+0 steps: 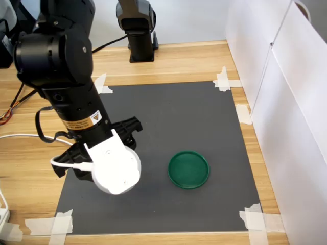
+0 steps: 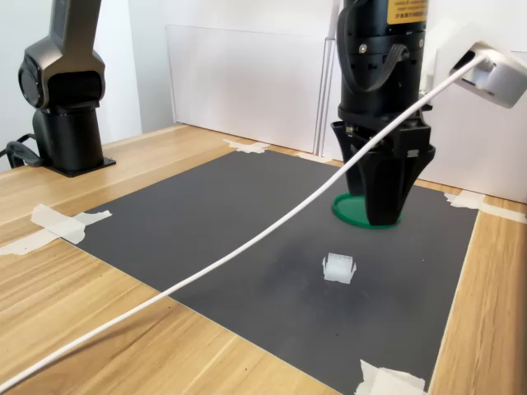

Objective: Grasp a white terminal and put it in the green lid.

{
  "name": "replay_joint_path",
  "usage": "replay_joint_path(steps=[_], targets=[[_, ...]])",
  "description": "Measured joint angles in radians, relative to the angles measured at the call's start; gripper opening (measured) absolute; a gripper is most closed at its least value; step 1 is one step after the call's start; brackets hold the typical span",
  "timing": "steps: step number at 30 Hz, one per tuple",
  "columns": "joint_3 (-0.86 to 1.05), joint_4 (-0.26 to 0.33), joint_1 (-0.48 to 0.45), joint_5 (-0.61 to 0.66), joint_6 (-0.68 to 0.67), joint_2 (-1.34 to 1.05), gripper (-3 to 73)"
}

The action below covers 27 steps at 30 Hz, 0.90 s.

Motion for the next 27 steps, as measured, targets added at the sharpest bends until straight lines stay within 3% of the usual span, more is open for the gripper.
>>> replay_joint_path(steps=[3,10,22,27], targets=[[0.041,-0.041,0.000,-0.010,0.019,-0.001,61.0],[0.137,-0.074,-0.018,-0.092,0.031,-0.001,61.0],[0.137,-0.019,-0.040,-0.111,0.003,0.031,61.0],[0.137,-0.021,-0.040,-0.138,0.002,0.059,59.7]])
